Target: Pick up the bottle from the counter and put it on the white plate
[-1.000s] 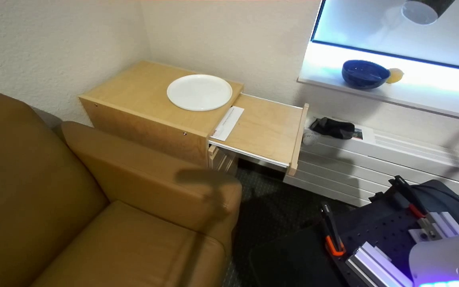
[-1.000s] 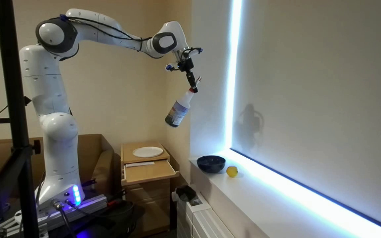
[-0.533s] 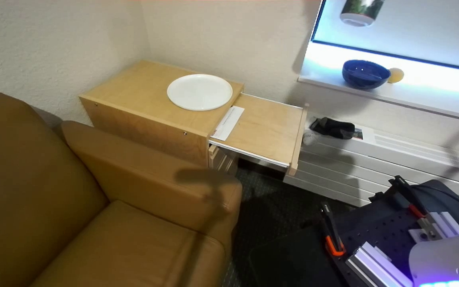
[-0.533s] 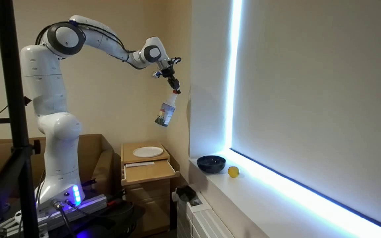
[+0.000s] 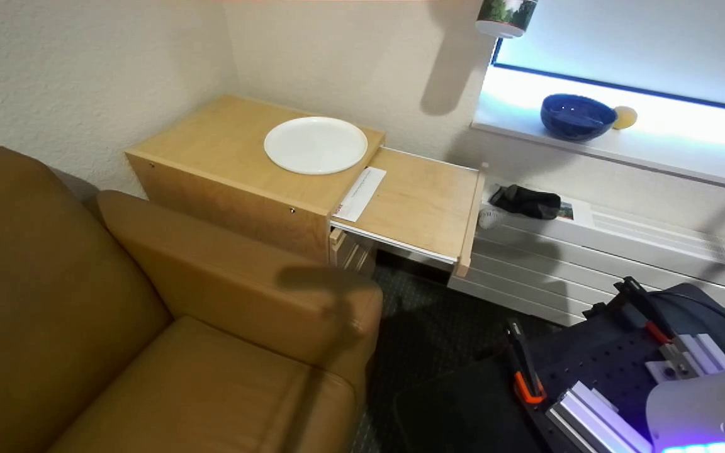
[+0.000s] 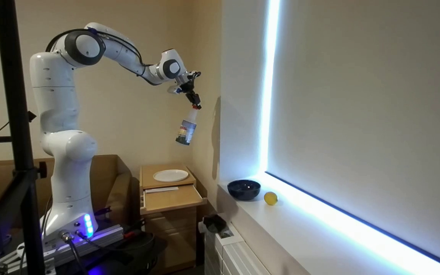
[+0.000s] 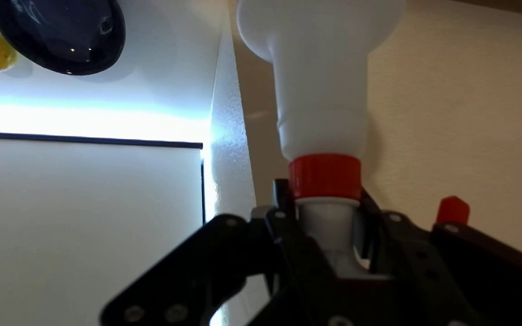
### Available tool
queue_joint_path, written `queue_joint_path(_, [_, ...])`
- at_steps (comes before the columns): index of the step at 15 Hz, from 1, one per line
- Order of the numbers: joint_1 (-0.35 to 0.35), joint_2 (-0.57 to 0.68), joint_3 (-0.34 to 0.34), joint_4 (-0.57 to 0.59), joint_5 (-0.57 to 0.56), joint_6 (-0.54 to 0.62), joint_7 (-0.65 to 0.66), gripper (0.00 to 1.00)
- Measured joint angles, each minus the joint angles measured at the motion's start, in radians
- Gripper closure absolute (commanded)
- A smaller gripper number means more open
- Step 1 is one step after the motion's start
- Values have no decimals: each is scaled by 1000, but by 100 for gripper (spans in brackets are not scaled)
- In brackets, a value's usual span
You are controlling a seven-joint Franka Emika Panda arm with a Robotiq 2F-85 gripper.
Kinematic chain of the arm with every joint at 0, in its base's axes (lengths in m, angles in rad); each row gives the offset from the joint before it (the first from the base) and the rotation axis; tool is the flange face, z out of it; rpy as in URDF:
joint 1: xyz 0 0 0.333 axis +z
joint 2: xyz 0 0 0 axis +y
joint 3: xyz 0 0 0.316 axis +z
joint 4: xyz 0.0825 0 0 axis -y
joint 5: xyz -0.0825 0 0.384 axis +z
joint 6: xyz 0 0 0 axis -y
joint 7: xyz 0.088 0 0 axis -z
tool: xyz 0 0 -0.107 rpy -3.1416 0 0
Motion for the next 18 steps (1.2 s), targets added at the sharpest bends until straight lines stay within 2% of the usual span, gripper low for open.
queue_joint_path(3, [8,13,8,0,-8,5,0,92])
queue_joint_path(5, [32,44,37,4,-28,38,5,92])
queue_joint_path(8, [94,127,88,47,-108,110,63,92])
queue_joint_path(12, [176,270,94,147,-259,198,129,92])
queue_joint_path(13, [193,303,87,173,-278,213,134,67])
queue_joint_path(17, [218,354,65,230,-280,245,146,67])
queue_joint_path(18, [218,354,63,233,-280,245,146,92])
